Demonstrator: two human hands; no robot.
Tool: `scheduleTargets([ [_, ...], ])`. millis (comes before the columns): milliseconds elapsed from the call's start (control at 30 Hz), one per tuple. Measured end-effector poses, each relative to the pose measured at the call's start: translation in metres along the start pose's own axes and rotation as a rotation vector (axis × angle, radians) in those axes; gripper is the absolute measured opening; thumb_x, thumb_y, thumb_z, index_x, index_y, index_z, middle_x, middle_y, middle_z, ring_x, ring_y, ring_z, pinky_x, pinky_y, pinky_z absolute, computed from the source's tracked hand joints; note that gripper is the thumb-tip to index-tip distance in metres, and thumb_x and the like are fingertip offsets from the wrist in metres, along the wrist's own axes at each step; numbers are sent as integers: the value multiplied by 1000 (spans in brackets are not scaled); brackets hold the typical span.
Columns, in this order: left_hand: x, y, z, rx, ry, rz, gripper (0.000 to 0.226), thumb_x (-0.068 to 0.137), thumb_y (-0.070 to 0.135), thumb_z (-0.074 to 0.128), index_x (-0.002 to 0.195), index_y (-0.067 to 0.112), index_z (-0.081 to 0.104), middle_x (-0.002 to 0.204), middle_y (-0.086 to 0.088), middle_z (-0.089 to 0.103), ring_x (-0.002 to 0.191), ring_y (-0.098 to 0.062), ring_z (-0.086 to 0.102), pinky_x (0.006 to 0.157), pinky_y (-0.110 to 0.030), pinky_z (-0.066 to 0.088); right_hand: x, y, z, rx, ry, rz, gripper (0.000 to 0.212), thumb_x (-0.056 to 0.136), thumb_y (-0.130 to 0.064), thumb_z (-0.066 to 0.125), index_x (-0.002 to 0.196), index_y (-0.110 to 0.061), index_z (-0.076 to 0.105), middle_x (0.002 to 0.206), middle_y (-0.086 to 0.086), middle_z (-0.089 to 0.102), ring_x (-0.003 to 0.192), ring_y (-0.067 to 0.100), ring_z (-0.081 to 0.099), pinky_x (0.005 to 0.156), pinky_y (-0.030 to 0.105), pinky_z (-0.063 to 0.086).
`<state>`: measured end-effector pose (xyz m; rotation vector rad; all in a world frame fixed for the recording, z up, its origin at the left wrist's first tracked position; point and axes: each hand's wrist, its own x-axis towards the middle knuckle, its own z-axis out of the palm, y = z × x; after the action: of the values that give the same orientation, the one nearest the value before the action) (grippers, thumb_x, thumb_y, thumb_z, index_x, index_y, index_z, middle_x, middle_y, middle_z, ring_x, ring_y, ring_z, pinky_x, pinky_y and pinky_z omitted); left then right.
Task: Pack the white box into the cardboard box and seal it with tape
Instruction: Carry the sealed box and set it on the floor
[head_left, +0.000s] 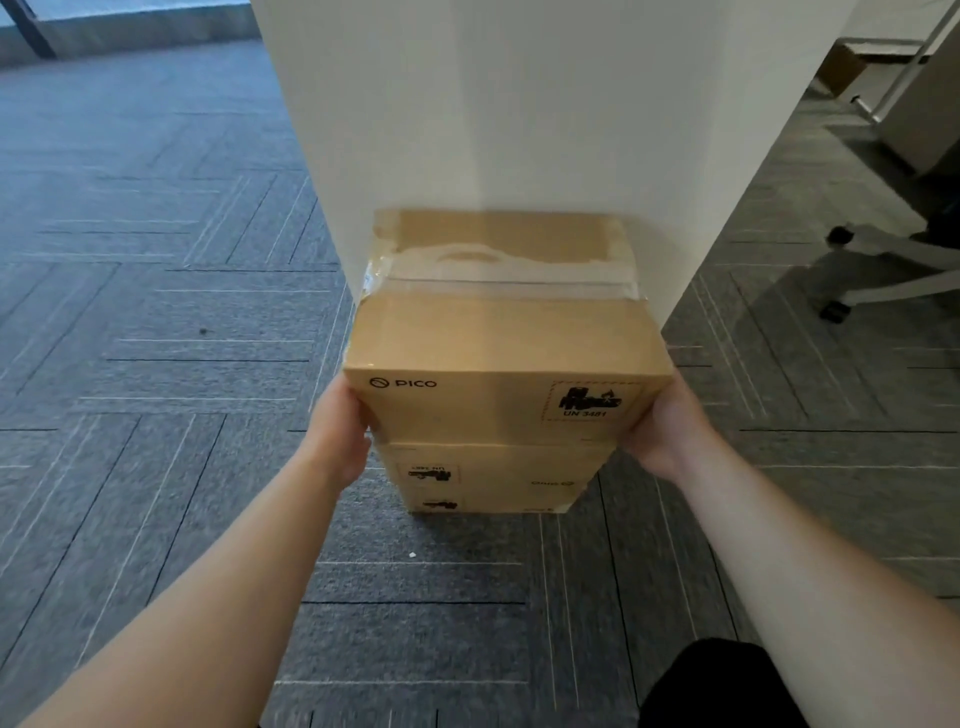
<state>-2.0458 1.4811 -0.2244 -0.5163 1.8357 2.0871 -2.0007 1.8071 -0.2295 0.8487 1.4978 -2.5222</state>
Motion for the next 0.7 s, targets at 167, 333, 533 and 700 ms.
scheduleTargets([
  [167, 4, -10, 8, -10, -37, 13, 37, 97, 46, 33, 98, 35, 68, 106, 10, 72, 110, -18, 56, 94, -43, 39, 4, 8, -2, -15, -74, 2, 62, 93, -70, 37, 135, -31, 59, 128, 10, 67, 120, 34, 61, 101, 59, 45],
  [333, 11, -16, 4, -36, -38, 5, 38, 98, 42, 33, 103, 31, 69, 112, 3, 72, 107, -24, 57, 95, -48, 41, 11, 14, -3, -39, -29, -14, 59, 92, -63, 40, 135, -26, 57, 127, 11, 67, 117, 35, 63, 97, 59, 47],
  [533, 14, -16, 7, -36, -16, 14, 41, 98, 42, 32, 109, 28, 69, 116, 0, 72, 118, -29, 57, 101, -56, 40, 18, 14, -6, -39, -35, -18, 61, 91, -60, 40, 135, -20, 56, 132, 15, 62, 114, 35, 62, 98, 61, 43],
  [700, 10, -20, 14, -62, 5, 44, 41, 99, 40, 31, 98, 30, 70, 112, 2, 73, 113, -24, 59, 98, -47, 42, 23, 17, -11, 4, -34, -27, 48, 88, -60, 43, 118, -28, 62, 121, 15, 61, 110, 32, 57, 96, 53, 42],
])
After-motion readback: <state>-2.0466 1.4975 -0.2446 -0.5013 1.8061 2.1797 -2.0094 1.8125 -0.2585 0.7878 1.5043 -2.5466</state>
